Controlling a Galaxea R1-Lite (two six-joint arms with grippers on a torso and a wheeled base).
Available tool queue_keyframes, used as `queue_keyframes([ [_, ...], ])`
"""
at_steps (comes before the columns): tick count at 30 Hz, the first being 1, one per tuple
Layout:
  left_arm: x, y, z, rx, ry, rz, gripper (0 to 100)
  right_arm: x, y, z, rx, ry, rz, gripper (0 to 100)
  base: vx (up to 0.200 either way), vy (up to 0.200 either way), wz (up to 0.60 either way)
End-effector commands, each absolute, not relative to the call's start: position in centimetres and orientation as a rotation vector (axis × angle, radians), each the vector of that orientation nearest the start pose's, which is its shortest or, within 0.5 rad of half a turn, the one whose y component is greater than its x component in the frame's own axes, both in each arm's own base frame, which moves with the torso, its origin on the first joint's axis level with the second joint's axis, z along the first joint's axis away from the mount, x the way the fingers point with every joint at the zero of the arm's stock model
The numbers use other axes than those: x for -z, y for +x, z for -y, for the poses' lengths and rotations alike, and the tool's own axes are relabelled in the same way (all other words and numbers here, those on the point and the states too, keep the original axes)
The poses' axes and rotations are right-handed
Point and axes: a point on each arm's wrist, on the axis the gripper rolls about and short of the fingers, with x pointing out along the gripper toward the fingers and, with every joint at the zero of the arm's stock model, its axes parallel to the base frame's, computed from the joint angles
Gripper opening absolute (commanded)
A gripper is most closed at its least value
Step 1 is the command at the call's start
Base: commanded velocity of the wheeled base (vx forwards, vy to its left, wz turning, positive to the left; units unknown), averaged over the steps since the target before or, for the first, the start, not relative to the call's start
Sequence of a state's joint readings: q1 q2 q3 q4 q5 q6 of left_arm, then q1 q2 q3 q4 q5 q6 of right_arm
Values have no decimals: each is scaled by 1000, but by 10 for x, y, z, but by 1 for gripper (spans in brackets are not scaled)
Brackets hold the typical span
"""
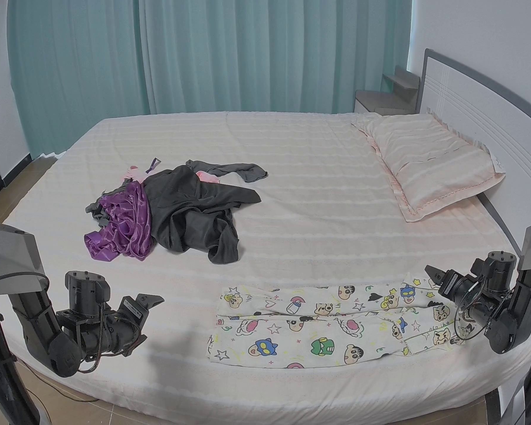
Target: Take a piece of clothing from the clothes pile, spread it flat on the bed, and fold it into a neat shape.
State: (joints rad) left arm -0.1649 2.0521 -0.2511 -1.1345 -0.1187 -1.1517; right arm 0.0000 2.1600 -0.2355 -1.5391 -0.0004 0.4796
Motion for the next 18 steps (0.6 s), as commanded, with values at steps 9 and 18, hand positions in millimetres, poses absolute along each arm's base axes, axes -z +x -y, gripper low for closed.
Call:
queue_keyframes([
  [9, -39, 280, 94, 55, -925, -661, 100, -23, 240, -80, -119, 499, -471, 100, 0, 0, 0],
  [18, -46, 334, 139, 77, -845, -793, 100, -12, 234, -92, -143, 479, -520, 100, 0, 0, 0],
])
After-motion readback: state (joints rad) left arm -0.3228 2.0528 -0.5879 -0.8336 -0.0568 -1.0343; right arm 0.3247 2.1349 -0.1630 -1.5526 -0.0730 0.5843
